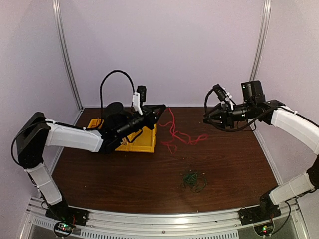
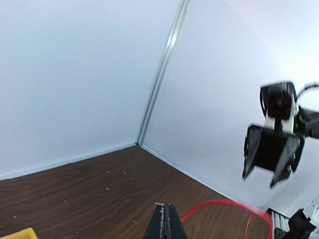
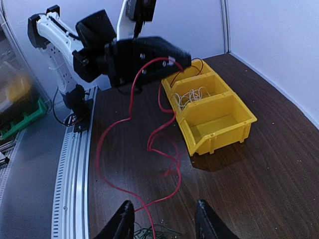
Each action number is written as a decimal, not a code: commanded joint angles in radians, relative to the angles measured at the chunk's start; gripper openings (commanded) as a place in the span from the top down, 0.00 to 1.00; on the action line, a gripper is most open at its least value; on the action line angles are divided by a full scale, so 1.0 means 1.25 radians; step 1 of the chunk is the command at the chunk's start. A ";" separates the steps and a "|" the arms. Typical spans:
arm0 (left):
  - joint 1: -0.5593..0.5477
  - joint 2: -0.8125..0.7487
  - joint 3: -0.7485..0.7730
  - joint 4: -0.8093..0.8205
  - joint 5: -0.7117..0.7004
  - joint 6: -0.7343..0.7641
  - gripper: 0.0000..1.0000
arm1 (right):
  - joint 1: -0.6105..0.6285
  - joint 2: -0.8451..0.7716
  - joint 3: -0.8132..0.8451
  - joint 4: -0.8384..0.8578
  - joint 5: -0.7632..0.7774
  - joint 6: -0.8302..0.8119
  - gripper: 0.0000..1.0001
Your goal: Untangle the cables
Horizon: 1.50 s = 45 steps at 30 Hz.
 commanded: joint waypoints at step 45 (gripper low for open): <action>0.492 -0.402 0.342 -1.023 -0.292 0.345 1.00 | -0.072 -0.041 -0.258 0.010 0.097 -0.183 0.43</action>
